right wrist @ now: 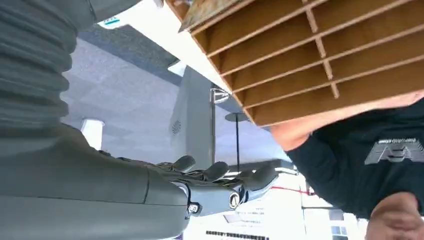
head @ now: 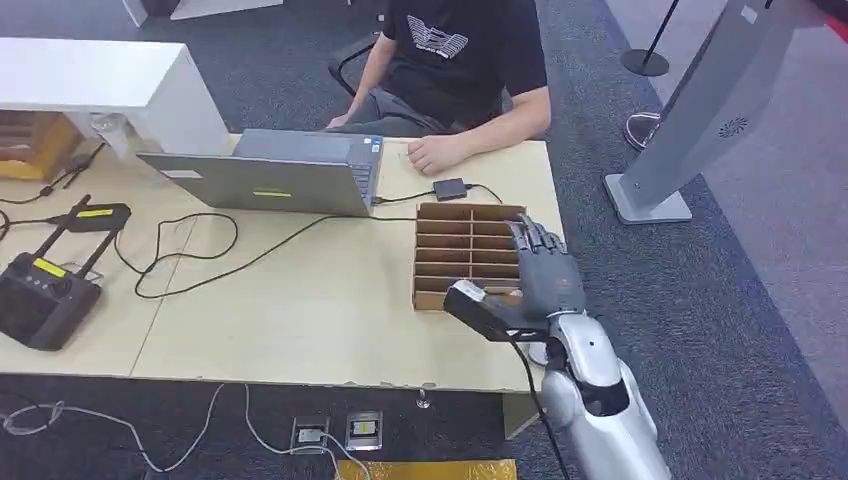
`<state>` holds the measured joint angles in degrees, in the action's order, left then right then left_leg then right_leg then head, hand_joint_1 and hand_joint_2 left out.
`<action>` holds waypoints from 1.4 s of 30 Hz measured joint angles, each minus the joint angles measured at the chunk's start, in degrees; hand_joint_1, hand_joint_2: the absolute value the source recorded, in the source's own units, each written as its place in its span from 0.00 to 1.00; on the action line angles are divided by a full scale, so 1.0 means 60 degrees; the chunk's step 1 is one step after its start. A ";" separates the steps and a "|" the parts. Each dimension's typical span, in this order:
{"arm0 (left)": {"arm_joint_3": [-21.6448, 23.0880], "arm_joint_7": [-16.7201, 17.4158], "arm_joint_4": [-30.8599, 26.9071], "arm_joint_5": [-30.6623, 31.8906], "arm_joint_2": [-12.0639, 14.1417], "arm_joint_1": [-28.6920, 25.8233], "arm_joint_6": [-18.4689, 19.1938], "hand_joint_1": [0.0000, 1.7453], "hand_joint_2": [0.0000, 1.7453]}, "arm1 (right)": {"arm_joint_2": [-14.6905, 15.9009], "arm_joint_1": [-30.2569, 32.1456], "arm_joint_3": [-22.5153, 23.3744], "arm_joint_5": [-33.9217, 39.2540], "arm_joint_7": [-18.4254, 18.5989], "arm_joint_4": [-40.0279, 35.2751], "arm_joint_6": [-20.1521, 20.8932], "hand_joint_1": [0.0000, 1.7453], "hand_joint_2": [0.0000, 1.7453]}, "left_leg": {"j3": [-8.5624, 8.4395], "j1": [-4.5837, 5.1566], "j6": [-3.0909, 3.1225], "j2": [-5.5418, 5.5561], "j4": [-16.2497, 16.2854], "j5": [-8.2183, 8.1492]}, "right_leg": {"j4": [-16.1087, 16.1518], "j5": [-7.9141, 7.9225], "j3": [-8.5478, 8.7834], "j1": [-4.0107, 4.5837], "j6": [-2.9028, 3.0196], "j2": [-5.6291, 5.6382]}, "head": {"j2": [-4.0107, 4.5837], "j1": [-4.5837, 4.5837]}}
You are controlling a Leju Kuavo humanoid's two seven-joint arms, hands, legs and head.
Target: Pass the card to the sensor for recognition and then transmit it.
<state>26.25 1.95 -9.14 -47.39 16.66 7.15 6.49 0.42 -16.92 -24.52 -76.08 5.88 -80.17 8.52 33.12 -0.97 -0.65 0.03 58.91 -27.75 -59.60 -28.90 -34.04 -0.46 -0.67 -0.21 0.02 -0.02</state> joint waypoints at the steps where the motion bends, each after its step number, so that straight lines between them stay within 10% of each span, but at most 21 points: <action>1: 0.0018 -0.0004 0.0000 0.0007 0.0007 0.0000 0.0025 0.00 0.00 | 0.0000 0.0024 0.0047 0.0007 0.0000 -0.0066 0.0025 0.00 1.00 | 0.0000 0.0000 0.0000 0.0000 0.0000 0.0000 | 0.0000 0.0000 0.0000 0.0000 0.0000 0.0001 | 0.0000 0.0000; 42: 0.0678 -0.0128 0.0000 -0.0408 0.0084 0.0037 0.0138 0.00 0.00 | 0.0714 0.0001 -0.1410 0.1759 -0.1067 0.1636 -0.0867 0.00 1.00 | 0.0004 -0.0003 -0.0006 0.0001 -0.0001 -0.0004 | 0.0000 -0.0002 -0.0002 0.0003 0.0002 -0.0002 | 0.0000 0.0000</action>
<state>30.32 1.18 -9.14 -49.83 17.16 7.37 7.32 4.70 -16.91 -32.98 -65.53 -0.52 -70.36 3.32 33.15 -0.99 -0.69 0.04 58.91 -27.78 -59.60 -28.91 -34.06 -0.43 -0.66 -0.22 0.02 -0.02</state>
